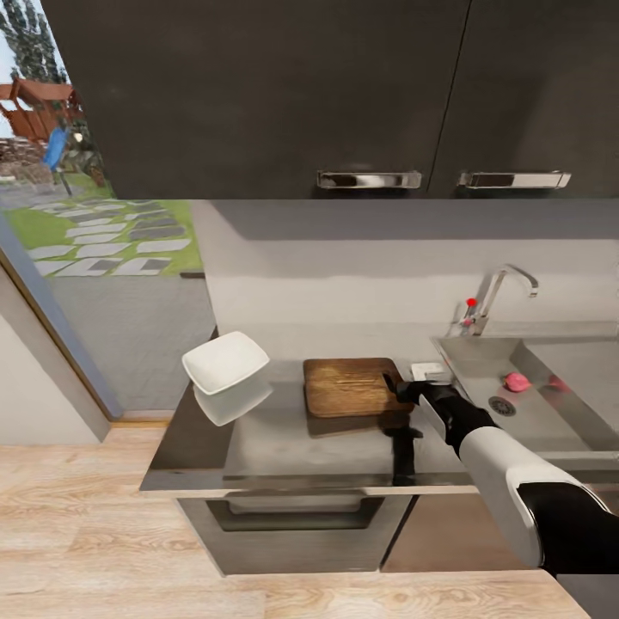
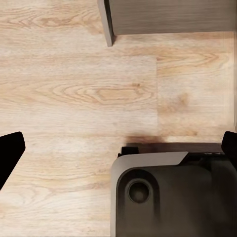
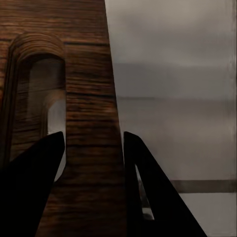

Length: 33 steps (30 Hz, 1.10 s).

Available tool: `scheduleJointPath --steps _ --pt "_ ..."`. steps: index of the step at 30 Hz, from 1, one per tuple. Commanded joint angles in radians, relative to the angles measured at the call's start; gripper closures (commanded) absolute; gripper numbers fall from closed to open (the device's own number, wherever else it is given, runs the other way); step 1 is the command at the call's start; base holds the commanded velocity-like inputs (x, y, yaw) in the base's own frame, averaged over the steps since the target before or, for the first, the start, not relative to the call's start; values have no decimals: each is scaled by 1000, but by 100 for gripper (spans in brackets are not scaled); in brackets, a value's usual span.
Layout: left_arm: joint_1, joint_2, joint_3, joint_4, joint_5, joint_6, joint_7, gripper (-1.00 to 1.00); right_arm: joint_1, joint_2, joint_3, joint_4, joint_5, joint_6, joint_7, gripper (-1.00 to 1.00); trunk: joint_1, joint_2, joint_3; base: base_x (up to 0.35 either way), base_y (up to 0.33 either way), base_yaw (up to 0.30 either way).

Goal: In the kitchen, take the Vidalia onion out of the sink, dice it on the chopping board with the paring knife, put the diced onion into the bowl on the countertop, then place both the paring knife and the chopping board into the sink.

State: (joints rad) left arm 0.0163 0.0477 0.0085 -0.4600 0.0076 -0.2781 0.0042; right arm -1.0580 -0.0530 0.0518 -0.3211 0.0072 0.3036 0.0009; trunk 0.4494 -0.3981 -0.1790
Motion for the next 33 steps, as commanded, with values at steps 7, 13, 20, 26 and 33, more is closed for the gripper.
scheduleJointPath --steps 7,13,20,26,33 --pt "0 0 1 -2 1 -1 0 -100 0 -1 6 -2 0 6 -1 100 1 -2 -2 0 -44 0" --pt "0 0 1 -2 1 -1 0 -100 0 -1 6 -2 0 6 -1 100 1 -2 -2 8 -2 0" --pt "0 0 1 -2 0 -1 0 -100 0 1 6 -1 0 6 -11 100 1 -2 -2 20 0 0" --pt "0 0 1 -2 1 -1 0 -100 0 12 6 -1 -1 6 -98 100 1 -2 -2 0 0 0" --pt "-1 0 1 -2 0 -1 0 -100 0 16 6 -1 -1 6 -109 100 1 -2 -2 0 0 0"
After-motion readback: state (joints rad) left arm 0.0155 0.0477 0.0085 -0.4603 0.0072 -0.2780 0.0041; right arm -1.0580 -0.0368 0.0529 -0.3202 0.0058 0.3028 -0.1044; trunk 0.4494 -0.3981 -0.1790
